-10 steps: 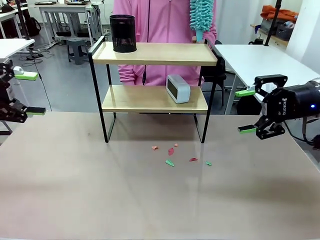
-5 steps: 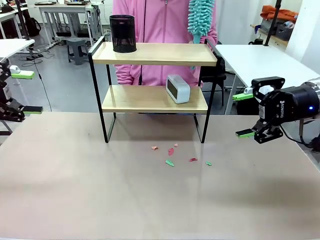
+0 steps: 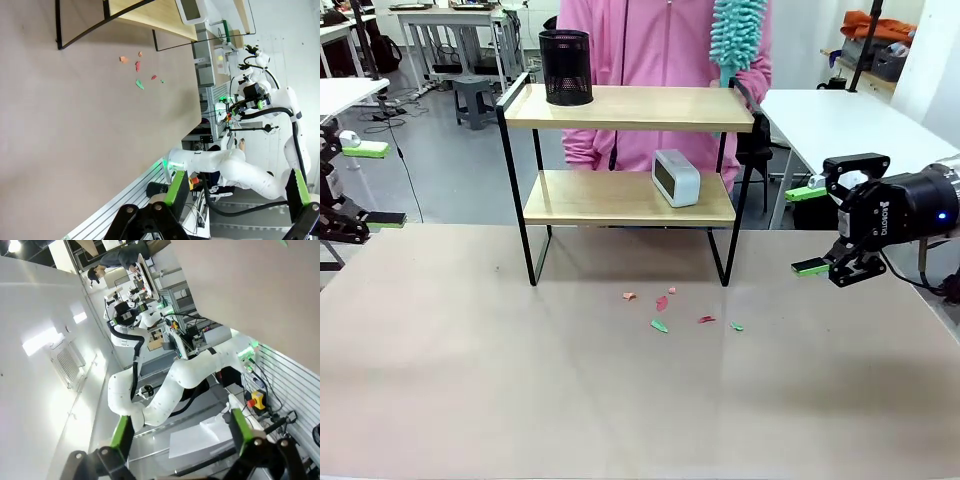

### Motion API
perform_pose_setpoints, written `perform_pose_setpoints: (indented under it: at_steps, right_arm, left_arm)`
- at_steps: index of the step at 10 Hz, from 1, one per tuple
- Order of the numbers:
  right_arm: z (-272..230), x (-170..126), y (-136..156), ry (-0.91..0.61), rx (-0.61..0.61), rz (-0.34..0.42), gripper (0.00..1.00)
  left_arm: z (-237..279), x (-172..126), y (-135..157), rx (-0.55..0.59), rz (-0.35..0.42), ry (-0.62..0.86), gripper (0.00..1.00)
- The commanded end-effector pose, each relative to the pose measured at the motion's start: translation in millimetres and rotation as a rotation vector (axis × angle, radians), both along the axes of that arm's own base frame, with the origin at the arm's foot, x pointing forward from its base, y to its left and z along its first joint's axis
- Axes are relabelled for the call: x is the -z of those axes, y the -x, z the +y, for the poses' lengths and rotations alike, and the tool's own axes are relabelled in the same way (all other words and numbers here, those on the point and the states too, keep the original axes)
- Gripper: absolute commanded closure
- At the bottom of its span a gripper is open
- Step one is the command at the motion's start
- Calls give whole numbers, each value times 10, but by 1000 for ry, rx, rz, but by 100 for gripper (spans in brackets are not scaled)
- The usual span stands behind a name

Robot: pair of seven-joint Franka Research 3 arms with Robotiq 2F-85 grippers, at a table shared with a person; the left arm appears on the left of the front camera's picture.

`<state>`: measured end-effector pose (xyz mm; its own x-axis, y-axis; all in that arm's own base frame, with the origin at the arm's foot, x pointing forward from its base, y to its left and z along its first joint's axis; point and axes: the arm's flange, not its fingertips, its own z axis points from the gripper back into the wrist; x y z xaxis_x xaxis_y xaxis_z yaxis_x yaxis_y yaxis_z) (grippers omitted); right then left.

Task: Clean the shelf.
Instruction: Hand the Duster back to the human.

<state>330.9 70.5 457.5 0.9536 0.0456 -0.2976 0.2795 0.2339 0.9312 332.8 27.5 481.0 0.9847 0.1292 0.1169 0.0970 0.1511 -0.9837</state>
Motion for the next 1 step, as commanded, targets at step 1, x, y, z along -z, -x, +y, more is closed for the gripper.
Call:
perform_pose_setpoints:
  at_steps: [1]
  right_arm:
    - [-16, -21, 31, 1, -8, 4, 0]
  left_arm:
    - [12, -31, 26, 5, -7, 8, 0]
